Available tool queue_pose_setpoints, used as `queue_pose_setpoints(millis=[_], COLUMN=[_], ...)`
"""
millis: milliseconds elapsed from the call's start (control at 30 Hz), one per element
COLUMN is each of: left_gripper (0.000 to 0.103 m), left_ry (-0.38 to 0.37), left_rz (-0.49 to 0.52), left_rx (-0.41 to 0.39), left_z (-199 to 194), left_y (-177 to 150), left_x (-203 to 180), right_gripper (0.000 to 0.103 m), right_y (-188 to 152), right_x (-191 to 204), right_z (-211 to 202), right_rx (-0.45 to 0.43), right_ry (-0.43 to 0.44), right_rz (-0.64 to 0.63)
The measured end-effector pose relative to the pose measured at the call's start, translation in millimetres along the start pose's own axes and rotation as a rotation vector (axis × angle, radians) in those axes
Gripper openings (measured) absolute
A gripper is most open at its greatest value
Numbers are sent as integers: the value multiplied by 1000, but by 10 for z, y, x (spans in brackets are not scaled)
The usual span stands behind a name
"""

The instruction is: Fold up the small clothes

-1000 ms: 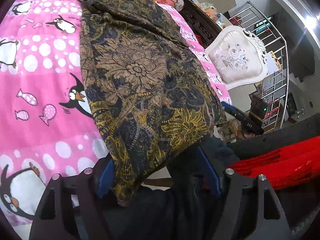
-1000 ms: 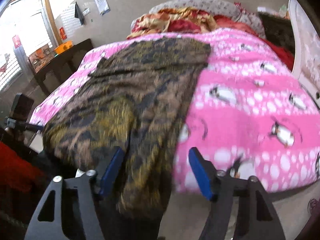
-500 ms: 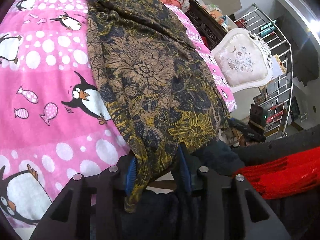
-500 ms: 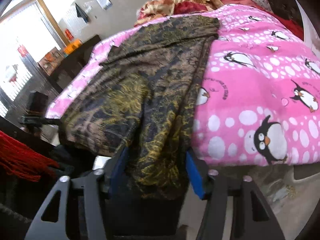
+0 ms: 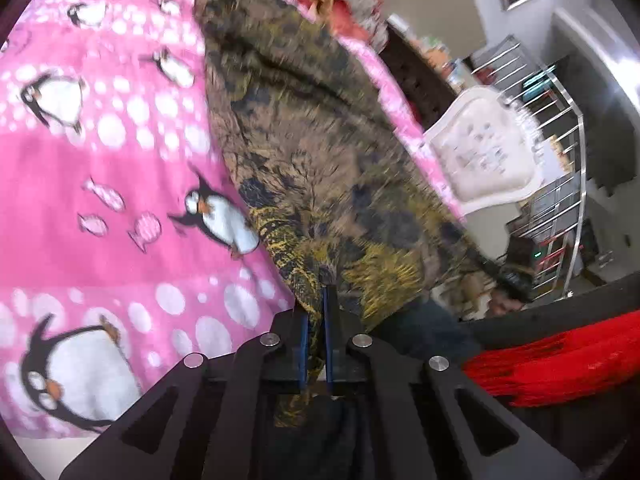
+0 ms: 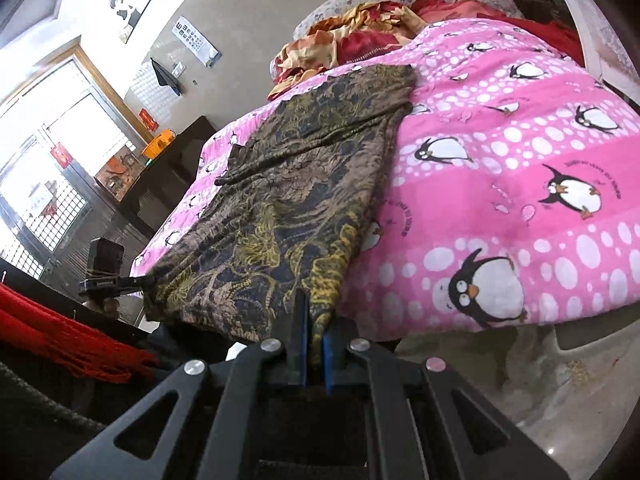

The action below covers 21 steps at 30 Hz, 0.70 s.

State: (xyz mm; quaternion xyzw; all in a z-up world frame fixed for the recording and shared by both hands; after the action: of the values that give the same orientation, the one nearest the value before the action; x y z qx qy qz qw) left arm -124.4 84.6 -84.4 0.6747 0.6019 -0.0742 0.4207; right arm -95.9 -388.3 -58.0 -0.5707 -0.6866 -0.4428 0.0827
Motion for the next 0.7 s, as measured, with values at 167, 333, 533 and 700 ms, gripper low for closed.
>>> queue_pose_setpoints(millis=[167, 333, 533, 700], left_gripper=[23, 31, 0, 0], left_ry=[-24, -35, 39, -26], left_rz=[16, 39, 20, 24], left_rx=[43, 47, 18, -65], left_z=[119, 117, 76, -219], left_y=[-56, -75, -74, 20], left_x=[-84, -145, -32, -175], right_gripper=[5, 5, 5, 5], right_y=[8, 27, 35, 85], right_x=[29, 28, 53, 63], right_z=[45, 81, 100, 6], right_rx=[4, 13, 17, 2], right_ry=[-16, -16, -7, -3], right_rz=[-13, -23, -33, -42])
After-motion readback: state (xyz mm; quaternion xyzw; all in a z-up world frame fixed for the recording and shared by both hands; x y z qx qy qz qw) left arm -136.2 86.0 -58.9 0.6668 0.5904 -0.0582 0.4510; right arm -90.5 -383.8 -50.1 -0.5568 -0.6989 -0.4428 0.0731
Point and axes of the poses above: each gripper's, at about its wrist camera, not at the fingertips, and z roughly the way its jaws point, x to its left, y to its top, the point moved 6 cm from there along z, roughly the way its jaws point, and after that the axes turned 8 degrees about z, right-handed, at the moved point
